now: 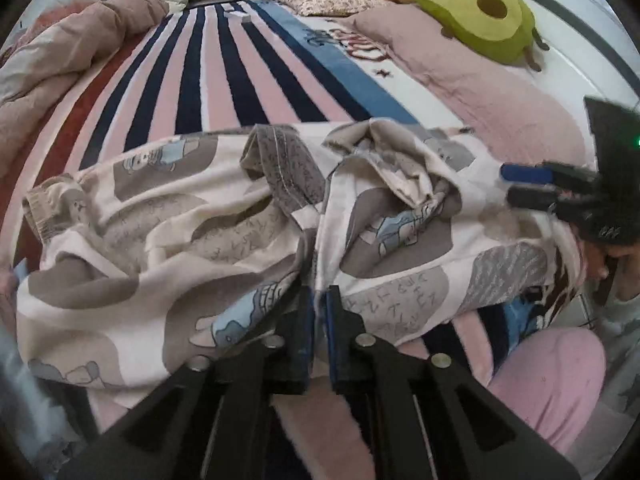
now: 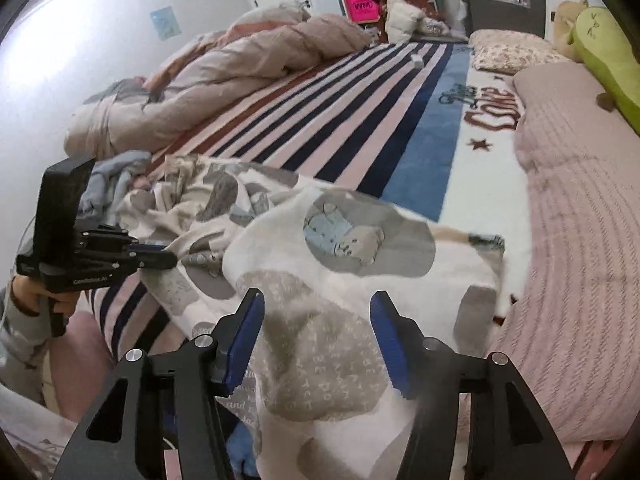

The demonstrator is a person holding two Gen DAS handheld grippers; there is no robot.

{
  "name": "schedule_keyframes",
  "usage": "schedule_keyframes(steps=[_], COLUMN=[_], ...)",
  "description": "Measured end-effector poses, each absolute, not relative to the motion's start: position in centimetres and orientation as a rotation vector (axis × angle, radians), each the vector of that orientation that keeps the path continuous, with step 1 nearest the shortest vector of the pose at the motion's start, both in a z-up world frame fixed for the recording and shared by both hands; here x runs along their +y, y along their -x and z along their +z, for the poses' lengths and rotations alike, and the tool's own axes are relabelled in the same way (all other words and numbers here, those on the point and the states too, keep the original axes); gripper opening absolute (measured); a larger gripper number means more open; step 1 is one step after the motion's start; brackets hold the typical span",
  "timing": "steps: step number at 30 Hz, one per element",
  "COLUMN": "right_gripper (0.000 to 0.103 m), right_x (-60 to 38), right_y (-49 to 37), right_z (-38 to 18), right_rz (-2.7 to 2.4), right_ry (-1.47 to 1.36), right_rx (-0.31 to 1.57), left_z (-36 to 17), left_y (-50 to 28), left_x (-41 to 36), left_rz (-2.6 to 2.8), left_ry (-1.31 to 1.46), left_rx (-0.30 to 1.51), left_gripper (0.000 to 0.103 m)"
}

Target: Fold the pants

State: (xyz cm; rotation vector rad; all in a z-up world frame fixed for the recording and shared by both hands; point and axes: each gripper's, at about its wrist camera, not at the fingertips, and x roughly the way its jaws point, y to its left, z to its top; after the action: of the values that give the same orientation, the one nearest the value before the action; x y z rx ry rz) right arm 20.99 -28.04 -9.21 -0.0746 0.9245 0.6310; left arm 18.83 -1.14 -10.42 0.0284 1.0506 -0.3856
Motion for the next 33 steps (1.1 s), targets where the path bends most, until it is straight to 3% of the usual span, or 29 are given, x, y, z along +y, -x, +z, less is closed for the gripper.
schedule_keyframes(steps=[2,7,13,18,20,25,27,29,31,33], right_gripper=[0.051,0.051,0.051,0.051,0.051,0.051,0.051,0.051,0.051,0.051], right_x=[-27.9,-28.2,-28.6,-29.8,-30.0,-29.9,-29.9,-30.0,-30.0,-30.1], right_y=[-20.9,-21.1,-21.1,-21.1,-21.1,-21.2,-21.2,-21.2,-21.1,-20.9], right_z=[-9.6,-9.9,-10.3,-10.8,-10.9,-10.7,-10.6,-10.6,-10.6,-10.7], right_rz=[0.612,0.614,0.622,0.608,0.609,0.618,0.618,0.619,0.621,0.622], right_ry=[0.109,0.086,0.067,0.048,0.036,0.027,0.026,0.026,0.027,0.026], right_rx=[0.926,0.937,0.946,0.959,0.960,0.950,0.947,0.946,0.947,0.951], left_z=[-9.0,-7.3,-9.7,-9.1,-8.6,-9.7,-10.7,-11.0,-10.7,-10.0], left_y=[-19.2,-21.8,-24.2,-23.4,-22.5,-22.0,-22.9,-23.9,-24.6,-25.1], left_x=[-1.0,-4.4,-8.1,-8.0,-8.5,-10.8,-11.3,-11.0,-10.4,-9.8], left_rz=[-0.387,-0.504,-0.609,-0.699,-0.757,-0.736,-0.668,-0.653,-0.670,-0.663], left_ry=[-0.017,-0.143,-0.323,-0.264,-0.259,-0.392,-0.427,-0.396,-0.335,-0.299], left_rx=[0.995,0.918,0.957,0.953,0.934,0.922,0.953,0.980,0.993,0.985], left_gripper=[0.032,0.048,0.048,0.048,0.054,0.054,0.044,0.018,0.009,0.007])
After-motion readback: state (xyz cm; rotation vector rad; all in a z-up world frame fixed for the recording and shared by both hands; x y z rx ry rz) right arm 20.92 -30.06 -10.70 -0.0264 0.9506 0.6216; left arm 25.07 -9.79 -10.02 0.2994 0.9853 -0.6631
